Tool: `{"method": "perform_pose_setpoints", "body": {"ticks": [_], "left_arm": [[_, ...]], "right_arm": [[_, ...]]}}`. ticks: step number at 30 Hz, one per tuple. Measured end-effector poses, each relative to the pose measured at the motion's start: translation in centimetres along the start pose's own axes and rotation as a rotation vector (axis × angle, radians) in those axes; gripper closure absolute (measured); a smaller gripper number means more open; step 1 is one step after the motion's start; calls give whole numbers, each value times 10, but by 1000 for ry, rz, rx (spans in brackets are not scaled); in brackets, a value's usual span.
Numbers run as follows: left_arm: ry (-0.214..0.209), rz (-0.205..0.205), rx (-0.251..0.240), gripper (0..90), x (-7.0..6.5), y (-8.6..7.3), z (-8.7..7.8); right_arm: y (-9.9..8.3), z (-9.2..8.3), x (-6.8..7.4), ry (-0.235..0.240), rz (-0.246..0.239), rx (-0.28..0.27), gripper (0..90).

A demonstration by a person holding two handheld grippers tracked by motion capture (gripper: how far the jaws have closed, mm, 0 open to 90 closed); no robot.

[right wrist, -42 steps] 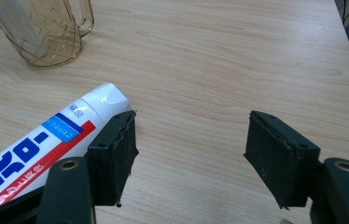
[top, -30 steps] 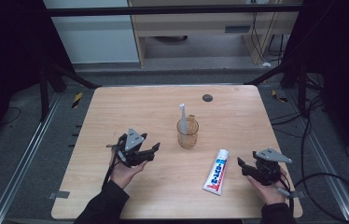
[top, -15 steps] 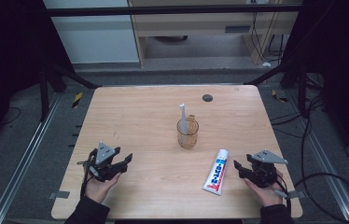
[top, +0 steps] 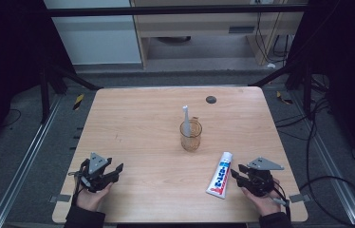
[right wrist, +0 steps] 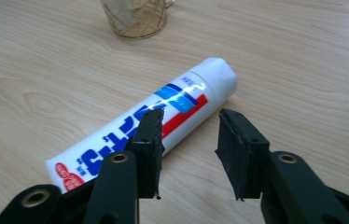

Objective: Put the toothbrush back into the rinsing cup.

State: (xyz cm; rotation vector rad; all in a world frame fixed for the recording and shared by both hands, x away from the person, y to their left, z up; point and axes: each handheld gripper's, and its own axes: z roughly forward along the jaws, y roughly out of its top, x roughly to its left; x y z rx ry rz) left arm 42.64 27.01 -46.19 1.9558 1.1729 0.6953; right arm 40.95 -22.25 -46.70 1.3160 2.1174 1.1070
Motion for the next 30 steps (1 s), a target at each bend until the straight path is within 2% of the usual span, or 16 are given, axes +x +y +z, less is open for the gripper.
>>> {"method": "perform_pose_setpoints", "body": {"ticks": [3,7,9,18,23,30], "left_arm": [[9,-7,1,470,2,-1,0],[23,-18,-1,472,6,-3,0],[30,-25,1,474,7,-3,0],[45,-27,10,475,9,-3,1],[45,-24,15,476,9,-3,2],[46,-18,21,473,9,-3,4]], "right_arm": [[2,1,7,28,-4,8,679],[3,3,10,38,-8,13,718],[5,5,13,56,-7,21,767],[8,10,21,95,-22,34,892],[11,17,30,129,-33,43,900],[11,28,40,152,-45,64,900]]}}
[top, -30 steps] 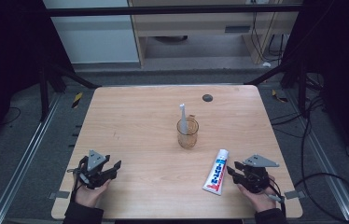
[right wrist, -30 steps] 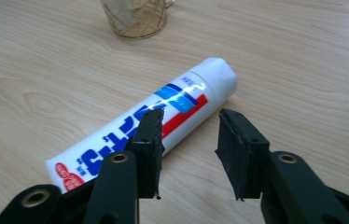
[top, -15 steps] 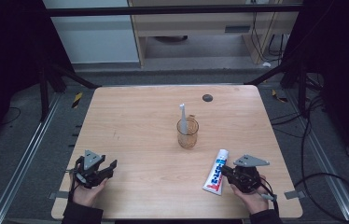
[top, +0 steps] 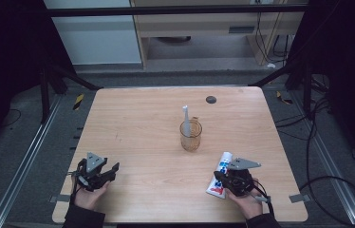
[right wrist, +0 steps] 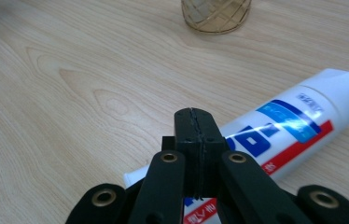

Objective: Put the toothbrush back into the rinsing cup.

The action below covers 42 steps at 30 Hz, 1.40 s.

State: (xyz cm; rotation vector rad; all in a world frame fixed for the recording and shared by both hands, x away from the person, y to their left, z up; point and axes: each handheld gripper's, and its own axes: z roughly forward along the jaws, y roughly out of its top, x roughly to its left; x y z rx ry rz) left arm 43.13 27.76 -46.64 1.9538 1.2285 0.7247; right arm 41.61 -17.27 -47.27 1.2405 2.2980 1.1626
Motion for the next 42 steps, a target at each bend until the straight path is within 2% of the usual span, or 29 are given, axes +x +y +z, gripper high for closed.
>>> {"method": "perform_pose_setpoints", "body": {"ticks": [10,20,27,30,42], "left_arm": [[1,3,11,468,0,-1,3],[-1,5,15,465,1,-1,3],[-2,8,15,464,1,-1,3],[-2,8,14,464,1,-1,3],[-2,8,11,463,1,-1,2]], "right_arm": [[-2,16,8,13,-33,53,900],[-3,20,12,38,-47,73,900],[-4,19,12,41,-53,80,900],[-5,17,11,27,-62,92,900],[-11,8,5,14,-40,98,900]]}}
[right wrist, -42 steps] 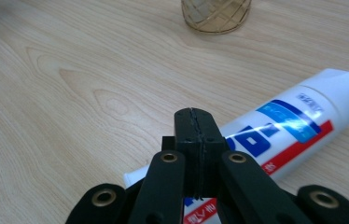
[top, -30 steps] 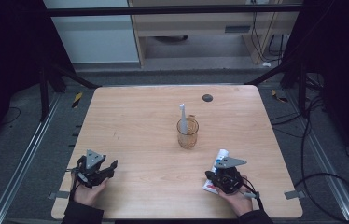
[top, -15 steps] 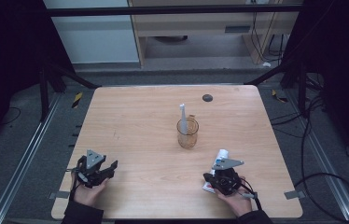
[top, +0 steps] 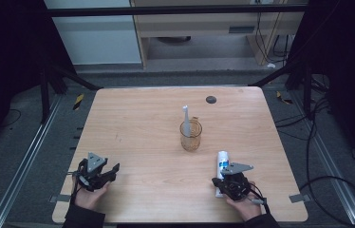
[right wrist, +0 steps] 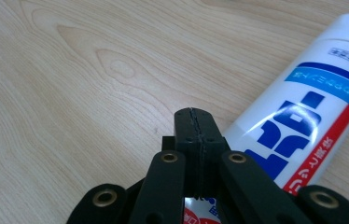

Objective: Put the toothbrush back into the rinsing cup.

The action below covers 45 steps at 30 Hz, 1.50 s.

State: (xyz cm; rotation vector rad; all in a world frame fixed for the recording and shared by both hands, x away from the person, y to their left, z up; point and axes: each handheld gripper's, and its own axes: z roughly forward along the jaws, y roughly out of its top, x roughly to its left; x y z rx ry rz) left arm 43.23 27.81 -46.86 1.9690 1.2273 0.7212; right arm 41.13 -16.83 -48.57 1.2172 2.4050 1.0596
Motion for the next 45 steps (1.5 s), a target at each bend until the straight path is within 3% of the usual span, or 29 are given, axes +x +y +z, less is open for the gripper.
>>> {"method": "perform_pose_setpoints", "body": {"ticks": [14,25,34,45], "left_arm": [[-1,0,1,462,0,-1,0],[-1,-4,4,454,0,-1,1],[-7,8,17,434,-1,-1,4],[-7,26,37,421,-3,-1,7]], "right_arm": [[-11,-13,-15,-44,44,11,900],[-11,-19,-18,-54,47,10,890],[-7,-29,-23,-37,65,-40,789],[4,-37,-31,-96,72,-89,654]]}}
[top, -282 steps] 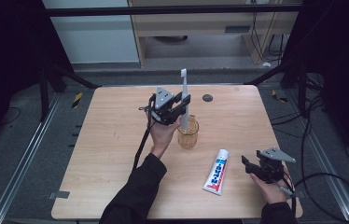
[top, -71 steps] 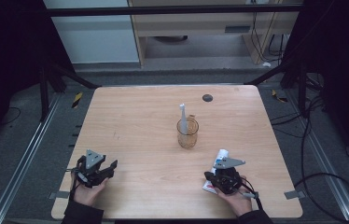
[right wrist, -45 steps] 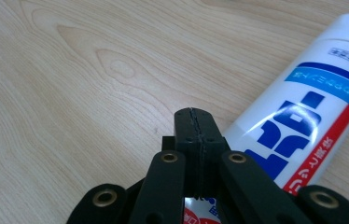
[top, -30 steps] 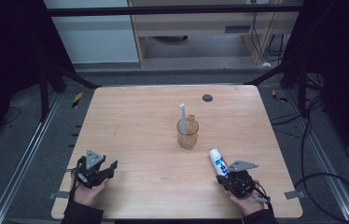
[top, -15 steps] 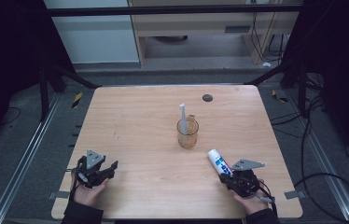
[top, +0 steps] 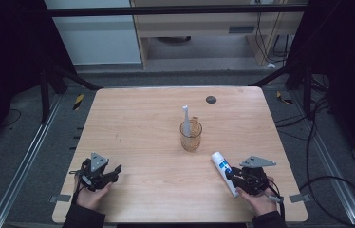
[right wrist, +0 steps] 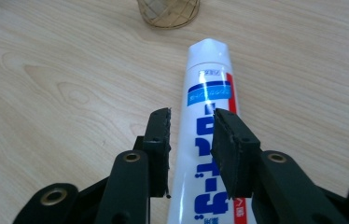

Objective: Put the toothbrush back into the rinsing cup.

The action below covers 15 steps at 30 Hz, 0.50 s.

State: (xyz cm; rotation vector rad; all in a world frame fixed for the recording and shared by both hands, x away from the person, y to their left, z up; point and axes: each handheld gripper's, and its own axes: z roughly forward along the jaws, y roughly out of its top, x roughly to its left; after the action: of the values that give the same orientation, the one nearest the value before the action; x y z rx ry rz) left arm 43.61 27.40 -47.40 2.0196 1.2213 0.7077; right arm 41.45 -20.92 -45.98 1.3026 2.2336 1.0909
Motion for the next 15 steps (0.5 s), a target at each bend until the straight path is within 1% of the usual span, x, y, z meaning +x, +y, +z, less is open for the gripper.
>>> {"method": "perform_pose_setpoints", "body": {"ticks": [2,6,7,9,12,15], "left_arm": [[1,1,3,419,0,0,0],[1,2,6,417,0,0,1],[0,2,6,417,0,0,1],[2,4,9,416,0,0,1],[3,5,12,414,0,0,1],[3,5,14,413,0,0,1]], "right_arm": [[3,1,-1,-15,-1,-3,617],[7,3,-5,-35,2,-3,584],[9,4,-5,-35,9,-2,578],[12,5,-6,-53,1,-1,554],[15,6,-7,-52,2,1,539],[20,10,-7,-49,-3,18,520]]}}
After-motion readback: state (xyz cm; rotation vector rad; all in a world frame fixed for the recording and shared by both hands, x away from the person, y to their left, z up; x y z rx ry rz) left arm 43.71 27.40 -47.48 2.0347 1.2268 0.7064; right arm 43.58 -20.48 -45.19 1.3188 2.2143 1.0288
